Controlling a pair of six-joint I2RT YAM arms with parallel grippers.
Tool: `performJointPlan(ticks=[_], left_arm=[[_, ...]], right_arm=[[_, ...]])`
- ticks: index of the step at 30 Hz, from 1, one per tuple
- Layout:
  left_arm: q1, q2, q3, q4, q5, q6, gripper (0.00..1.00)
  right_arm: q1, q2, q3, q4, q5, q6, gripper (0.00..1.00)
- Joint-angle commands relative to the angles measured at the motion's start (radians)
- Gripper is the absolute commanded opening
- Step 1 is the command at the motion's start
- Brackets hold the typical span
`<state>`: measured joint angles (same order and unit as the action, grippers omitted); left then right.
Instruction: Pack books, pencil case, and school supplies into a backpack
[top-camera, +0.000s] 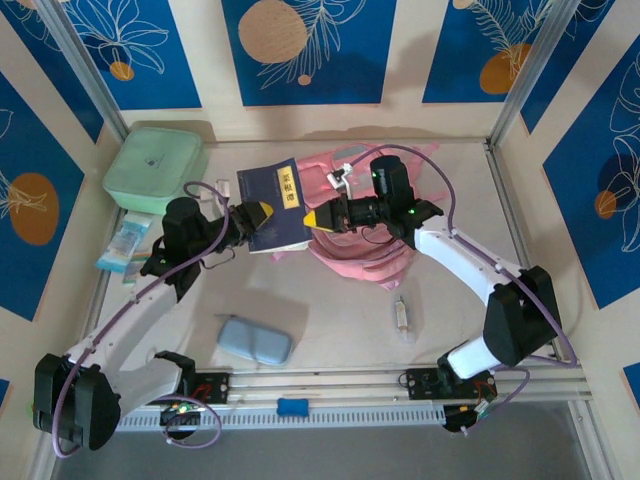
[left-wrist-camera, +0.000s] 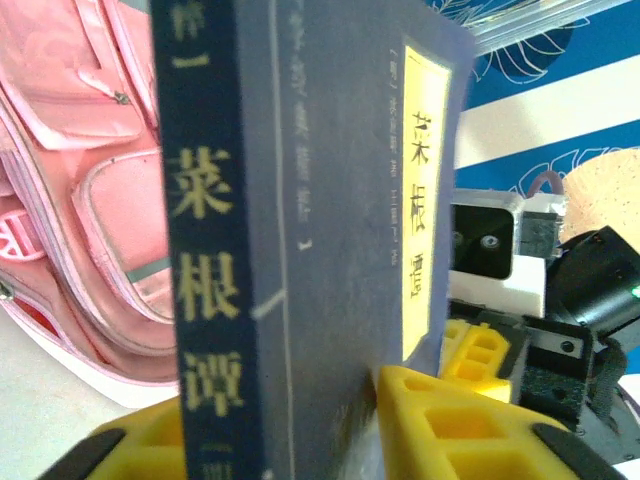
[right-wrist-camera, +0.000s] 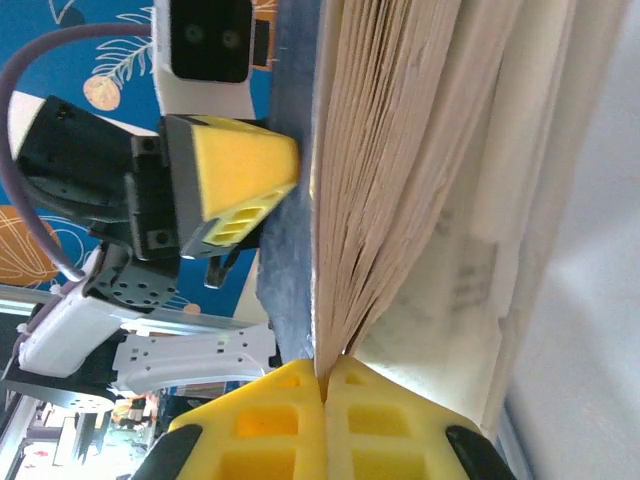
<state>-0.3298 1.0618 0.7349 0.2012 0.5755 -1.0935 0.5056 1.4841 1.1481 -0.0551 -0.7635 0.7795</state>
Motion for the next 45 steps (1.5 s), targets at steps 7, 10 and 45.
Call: performJointPlan(ticks=[7, 10, 45], left_arm=[[-0.040, 0.028, 0.055, 0.092, -0.027, -0.005, 0.04], [-0.065, 0.042, 0.057, 0.150, -0.045, -0.024, 0.01], [-0.153, 0.159, 0.100, 0.102, -0.115, 0.114, 0.29]], right_arm=[[-0.016, -0.043, -0.018, -0.161, 0.079, -0.061, 0.47], [-0.036, -0.042, -0.059, -0.154, 0.087, -0.010, 0.72], [-0.096, -0.045, -0.074, 0.010, -0.039, 0.090, 0.00]])
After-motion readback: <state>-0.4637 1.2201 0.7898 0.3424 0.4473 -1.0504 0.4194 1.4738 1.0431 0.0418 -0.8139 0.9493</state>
